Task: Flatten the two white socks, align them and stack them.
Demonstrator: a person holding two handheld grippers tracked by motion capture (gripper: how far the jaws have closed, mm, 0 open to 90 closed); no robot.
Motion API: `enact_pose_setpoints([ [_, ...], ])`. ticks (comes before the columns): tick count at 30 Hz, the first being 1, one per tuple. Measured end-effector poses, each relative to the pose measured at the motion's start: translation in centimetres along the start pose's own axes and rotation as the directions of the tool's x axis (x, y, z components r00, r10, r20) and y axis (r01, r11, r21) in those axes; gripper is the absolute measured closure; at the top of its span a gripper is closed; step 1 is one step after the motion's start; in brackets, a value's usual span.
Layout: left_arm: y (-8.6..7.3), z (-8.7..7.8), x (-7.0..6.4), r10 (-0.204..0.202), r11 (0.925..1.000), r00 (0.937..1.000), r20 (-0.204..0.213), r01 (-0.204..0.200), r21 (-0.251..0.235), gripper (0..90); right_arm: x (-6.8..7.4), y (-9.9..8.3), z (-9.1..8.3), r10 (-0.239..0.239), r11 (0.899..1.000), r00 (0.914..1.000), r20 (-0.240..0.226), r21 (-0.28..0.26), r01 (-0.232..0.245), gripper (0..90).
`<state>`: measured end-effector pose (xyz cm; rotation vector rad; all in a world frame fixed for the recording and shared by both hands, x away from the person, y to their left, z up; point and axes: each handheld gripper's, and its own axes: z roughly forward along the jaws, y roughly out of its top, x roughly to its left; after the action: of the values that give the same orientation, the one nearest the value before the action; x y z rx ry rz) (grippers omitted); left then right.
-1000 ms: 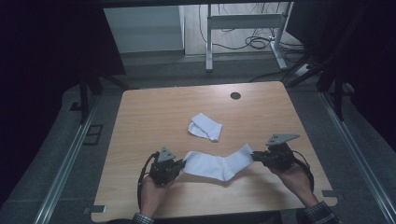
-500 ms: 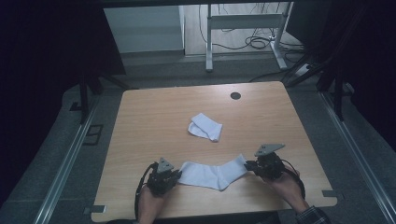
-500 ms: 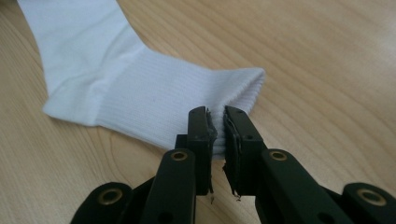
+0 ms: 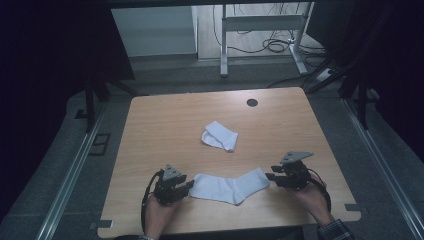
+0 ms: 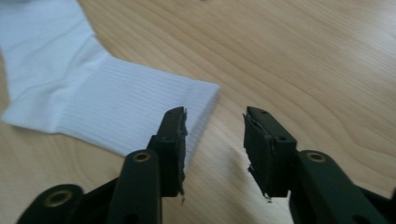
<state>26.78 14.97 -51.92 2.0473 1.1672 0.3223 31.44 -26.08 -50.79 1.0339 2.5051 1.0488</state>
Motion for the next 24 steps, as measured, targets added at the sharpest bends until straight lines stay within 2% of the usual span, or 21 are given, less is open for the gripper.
enact_pose_setpoints([
  [1,0.3,0.0,0.1,0.000,1.0000,1.0000,0.000,0.000,0.003,54.8,-0.6,-0.1,0.0,0.004,1.000,0.9999,0.013,-0.005,-0.004,52.0],
  [4,1.5,0.2,0.4,0.004,1.0000,1.0000,0.005,-0.004,0.001,52.3,-1.1,-0.2,-0.1,0.013,1.000,0.9997,0.019,-0.006,-0.012,48.5],
  [7,3.2,0.4,0.5,0.030,0.9995,0.9995,-0.010,-0.030,-0.005,50.5,-1.7,-0.4,-0.1,0.020,1.000,0.9995,0.024,-0.011,-0.020,44.8],
  [13,7.2,1.4,0.5,0.048,0.9984,0.9988,-0.009,-0.049,-0.027,48.5,-2.7,-0.9,-0.2,-0.009,1.000,0.9976,0.068,-0.006,0.009,41.2],
  [19,10.3,3.3,-0.1,0.083,0.9964,0.9964,-0.019,-0.083,-0.016,49.4,-4.2,-1.4,-0.6,0.007,0.999,0.9962,0.087,-0.032,-0.004,40.5],
  [20,10.7,3.7,-0.2,0.092,0.9955,0.9954,-0.025,-0.093,-0.018,52.5,-4.4,-1.4,-0.5,0.008,0.999,0.9959,0.090,-0.034,-0.005,40.5],
  [24,12.3,5.1,-0.2,0.098,0.9948,0.9947,-0.029,-0.099,-0.022,56.0,-4.9,-1.7,-0.2,0.000,1.000,0.9950,0.100,-0.018,0.002,39.9],
])
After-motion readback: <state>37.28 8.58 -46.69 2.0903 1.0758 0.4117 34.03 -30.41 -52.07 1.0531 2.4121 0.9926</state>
